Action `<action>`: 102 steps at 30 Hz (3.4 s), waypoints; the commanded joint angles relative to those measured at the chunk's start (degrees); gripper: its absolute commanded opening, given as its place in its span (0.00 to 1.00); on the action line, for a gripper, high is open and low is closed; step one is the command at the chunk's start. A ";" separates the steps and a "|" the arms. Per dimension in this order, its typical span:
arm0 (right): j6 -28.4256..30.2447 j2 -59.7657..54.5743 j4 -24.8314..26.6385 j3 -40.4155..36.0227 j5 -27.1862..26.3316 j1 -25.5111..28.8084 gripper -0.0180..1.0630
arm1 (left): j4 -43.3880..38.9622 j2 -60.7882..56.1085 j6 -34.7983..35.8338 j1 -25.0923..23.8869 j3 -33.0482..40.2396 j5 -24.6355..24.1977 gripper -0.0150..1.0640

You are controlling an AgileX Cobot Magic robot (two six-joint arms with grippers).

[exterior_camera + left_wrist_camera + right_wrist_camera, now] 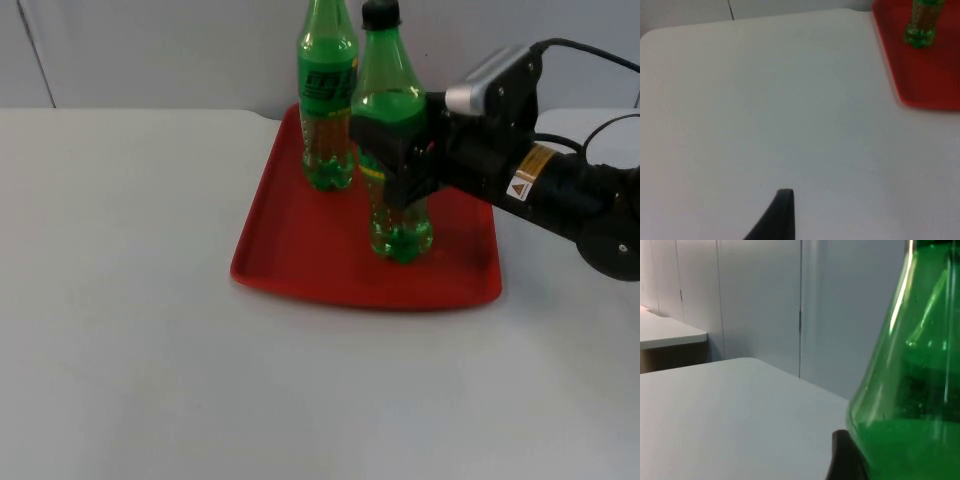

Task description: Place the bottle upright on the tray.

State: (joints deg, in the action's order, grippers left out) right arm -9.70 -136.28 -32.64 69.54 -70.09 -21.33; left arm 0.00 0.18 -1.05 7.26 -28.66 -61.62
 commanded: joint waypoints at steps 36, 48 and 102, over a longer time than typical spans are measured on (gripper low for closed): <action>-3.41 0.29 -1.79 -0.62 0.12 0.03 0.99 | 0.00 -0.18 -0.14 0.46 0.23 0.10 0.99; -0.96 6.94 -1.55 -7.49 2.22 1.51 0.99 | 0.00 -0.18 -0.14 0.46 0.23 0.10 0.99; -26.70 55.80 -1.22 -28.03 87.01 -8.96 0.99 | 0.00 -0.18 -0.14 0.46 0.23 0.10 0.99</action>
State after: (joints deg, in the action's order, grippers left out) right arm -36.48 -82.78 -34.08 41.92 13.97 -27.52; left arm 0.00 0.18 -1.05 7.26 -28.66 -61.62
